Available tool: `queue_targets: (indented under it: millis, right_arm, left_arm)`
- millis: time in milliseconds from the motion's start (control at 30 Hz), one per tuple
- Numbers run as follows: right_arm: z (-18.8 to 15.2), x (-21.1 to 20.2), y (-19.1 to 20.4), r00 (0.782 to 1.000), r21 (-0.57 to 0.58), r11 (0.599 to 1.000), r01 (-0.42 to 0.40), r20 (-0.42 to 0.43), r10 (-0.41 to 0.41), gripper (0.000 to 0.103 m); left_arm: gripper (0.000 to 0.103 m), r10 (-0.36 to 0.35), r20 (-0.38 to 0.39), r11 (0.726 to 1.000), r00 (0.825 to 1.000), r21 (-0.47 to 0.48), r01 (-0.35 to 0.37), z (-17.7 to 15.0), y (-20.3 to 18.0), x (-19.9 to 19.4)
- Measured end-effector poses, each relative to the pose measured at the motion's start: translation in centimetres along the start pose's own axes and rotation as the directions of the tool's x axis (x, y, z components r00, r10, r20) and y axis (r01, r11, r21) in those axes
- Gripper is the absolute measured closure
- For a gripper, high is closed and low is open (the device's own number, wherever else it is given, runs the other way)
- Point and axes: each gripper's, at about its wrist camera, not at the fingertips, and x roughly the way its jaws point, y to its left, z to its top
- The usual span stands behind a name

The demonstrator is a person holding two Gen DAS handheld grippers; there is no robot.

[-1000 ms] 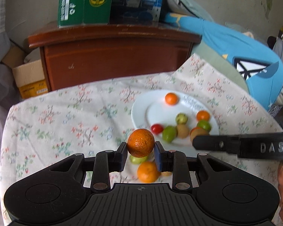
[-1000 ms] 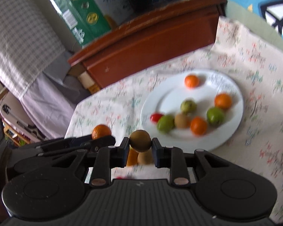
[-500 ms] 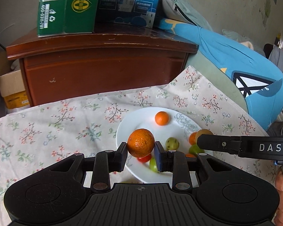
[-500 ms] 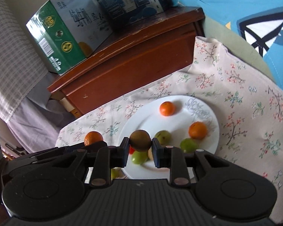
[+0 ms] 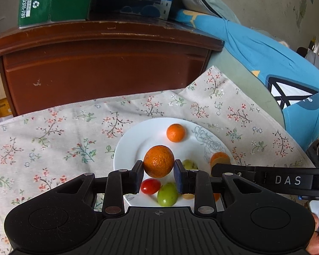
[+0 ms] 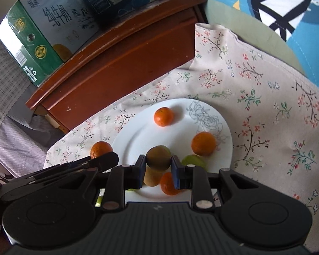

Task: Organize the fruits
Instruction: 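Open the left gripper to drop the orange while the right drops the kiwi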

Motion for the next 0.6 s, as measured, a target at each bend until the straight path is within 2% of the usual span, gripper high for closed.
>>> queue_targets:
  millis: [233, 333, 433, 600]
  right_arm:
    - [0.0, 0.3, -0.4, 1.0, 0.024, 1.0, 0.013, 0.004, -0.013, 0.074]
    - [0.0, 0.1, -0.2, 1.0, 0.015, 1.0, 0.005, 0.012, -0.006, 0.074]
    - [0.1, 0.0, -0.1, 1.0, 0.008, 1.0, -0.001, 0.019, 0.001, 0.074]
    - [-0.1, -0.2, 0.4, 1.0, -0.006, 1.0, -0.022, 0.013, 0.022, 0.073]
  left_arm:
    - [0.072, -0.002, 0.001, 1.0, 1.0, -0.019, 0.002, 0.1, 0.1, 0.1]
    - [0.058, 0.012, 0.019, 0.999, 1.0, -0.031, -0.012, 0.3, 0.2, -0.5]
    - [0.056, 0.02, 0.038, 0.999, 0.999, -0.034, -0.018, 0.7, 0.2, -1.4]
    - [0.043, 0.051, 0.05, 0.998, 0.997, -0.042, -0.049, 1.1, 0.5, -3.0]
